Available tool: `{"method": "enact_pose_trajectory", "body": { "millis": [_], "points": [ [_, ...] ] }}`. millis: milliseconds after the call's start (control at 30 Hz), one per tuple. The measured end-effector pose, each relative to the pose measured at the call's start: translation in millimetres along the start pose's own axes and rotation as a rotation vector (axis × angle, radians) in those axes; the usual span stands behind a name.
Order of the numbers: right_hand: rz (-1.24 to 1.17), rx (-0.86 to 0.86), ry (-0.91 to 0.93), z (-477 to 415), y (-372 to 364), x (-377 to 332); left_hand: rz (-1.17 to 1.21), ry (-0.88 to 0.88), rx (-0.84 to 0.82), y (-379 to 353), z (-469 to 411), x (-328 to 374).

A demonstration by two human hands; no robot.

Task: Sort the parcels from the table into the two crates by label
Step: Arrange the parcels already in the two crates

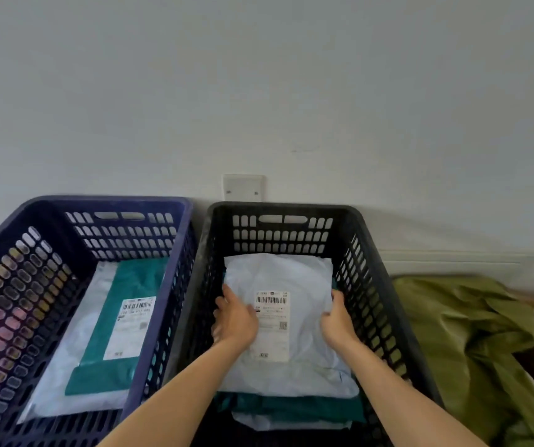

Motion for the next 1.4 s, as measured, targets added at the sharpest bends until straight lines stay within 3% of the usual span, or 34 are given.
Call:
{"method": "enact_pose_trajectory", "body": {
  "millis": [333,433,533,600,900,1400],
  "points": [
    [-0.039,0.0,-0.012,-27,-14,17,-0.056,0.027,-0.034,-19,-26,-1],
    [0.258,0.064,0.166,-30,-15,19,-0.206,-0.03,0.032,-28,-25,2],
    [0.671,0.078,0.455,-32,-20,17,-0.393,-0.24,0.1,-40,-25,10],
    [0.812,0.038,0.531,-37,-27,18,-0.447,-0.352,0.079,-51,-26,15],
    [0.844,-0.143,0.384,-56,-38,37,-0.468,-0.321,-0.072,-69,-41,8],
    [0.807,-0.158,0.344,-60,-52,60,-0.495,-0.303,-0.048,-92,-49,-9]
  ]
}}
Point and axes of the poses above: each hand's wrist, its own z-axis away from the middle knuckle, its own y-axis out of the back of the hand, x = y × z, the point moved 4 cm from there along -z, towards the middle knuckle, and after that the axes turned 5 degrees about -z, right-handed, at the moved point
